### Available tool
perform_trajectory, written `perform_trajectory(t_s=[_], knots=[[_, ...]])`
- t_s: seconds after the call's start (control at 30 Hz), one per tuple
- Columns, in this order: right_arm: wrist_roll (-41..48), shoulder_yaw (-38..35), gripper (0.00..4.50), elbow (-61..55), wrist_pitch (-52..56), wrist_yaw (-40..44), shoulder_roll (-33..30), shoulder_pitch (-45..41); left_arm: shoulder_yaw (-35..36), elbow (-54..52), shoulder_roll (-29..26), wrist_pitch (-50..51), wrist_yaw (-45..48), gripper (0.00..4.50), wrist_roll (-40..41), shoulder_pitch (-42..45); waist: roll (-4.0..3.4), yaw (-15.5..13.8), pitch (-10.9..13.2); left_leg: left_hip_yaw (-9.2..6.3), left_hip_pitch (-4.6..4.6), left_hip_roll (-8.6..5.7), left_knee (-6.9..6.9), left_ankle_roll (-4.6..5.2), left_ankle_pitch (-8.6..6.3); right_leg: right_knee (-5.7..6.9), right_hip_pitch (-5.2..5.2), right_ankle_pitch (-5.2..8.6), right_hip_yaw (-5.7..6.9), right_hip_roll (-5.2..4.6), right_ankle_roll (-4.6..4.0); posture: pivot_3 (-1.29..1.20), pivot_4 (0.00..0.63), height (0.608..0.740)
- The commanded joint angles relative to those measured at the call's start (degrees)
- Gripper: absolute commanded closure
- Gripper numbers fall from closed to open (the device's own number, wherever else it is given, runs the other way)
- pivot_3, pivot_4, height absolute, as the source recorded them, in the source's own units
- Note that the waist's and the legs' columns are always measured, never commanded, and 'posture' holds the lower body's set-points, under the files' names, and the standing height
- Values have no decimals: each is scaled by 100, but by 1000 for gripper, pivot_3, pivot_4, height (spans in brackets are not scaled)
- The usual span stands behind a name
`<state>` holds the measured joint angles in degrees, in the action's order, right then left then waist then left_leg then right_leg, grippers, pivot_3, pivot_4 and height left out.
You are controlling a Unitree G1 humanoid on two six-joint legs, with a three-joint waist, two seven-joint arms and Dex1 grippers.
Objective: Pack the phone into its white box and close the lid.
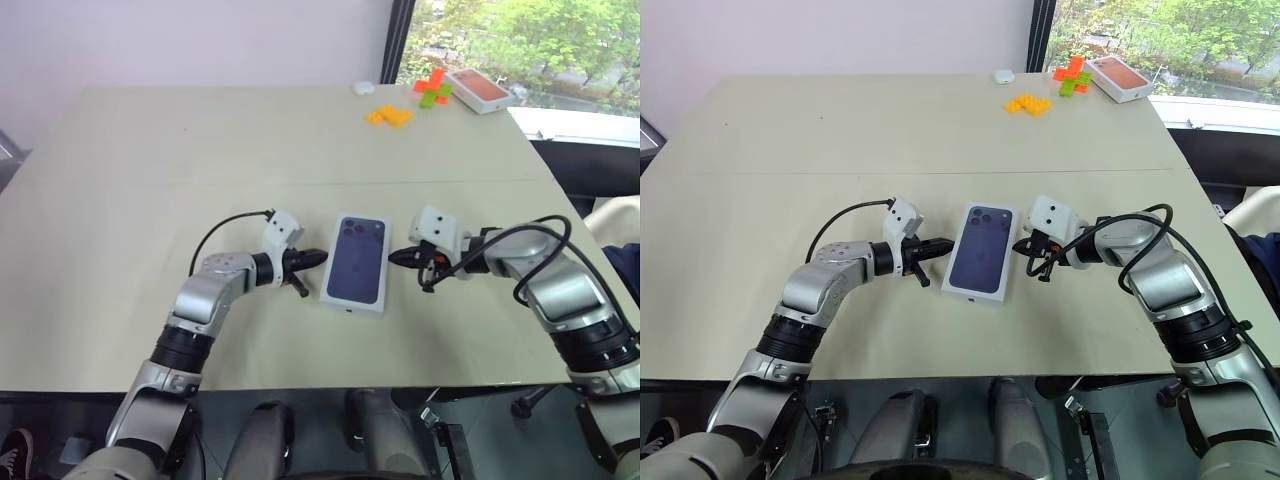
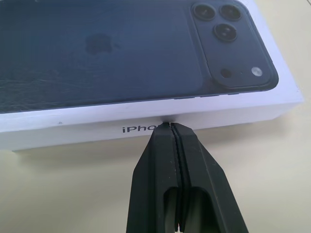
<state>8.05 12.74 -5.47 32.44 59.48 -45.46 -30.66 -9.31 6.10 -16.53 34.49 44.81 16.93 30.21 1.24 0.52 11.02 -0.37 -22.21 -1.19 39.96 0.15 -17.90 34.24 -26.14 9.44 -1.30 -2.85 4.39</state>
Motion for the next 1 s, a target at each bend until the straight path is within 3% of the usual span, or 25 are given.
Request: perform_trajectory(t_s=[0.03, 0.6, 1.0], knots=[[-24, -59, 4470, -194, -85, -22, 4, -34, -60, -323, 72, -104, 90, 4500, 77, 109, 0, 0, 0, 0, 0, 0, 0, 0, 0, 0, 0, 0, 0, 0, 0, 0, 150, 740], [-213, 30, 4470, -249, -124, -46, 50, 41, -144, -112, 88, -200, 34, 4500, -122, 28, 0, -2, 0, 1, 0, -1, 1, 0, 0, 0, 0, 0, 0, 0, 0, 0, 150, 740], [-247, -60, 4470, -290, -178, 389, -414, 163, 443, -413, -324, -262, 182, 4500, 206, -13, 0, 6, 0, 0, 1, 0, 1, 0, 0, 1, 0, 0, 0, 1, 0, 0, 150, 740]])
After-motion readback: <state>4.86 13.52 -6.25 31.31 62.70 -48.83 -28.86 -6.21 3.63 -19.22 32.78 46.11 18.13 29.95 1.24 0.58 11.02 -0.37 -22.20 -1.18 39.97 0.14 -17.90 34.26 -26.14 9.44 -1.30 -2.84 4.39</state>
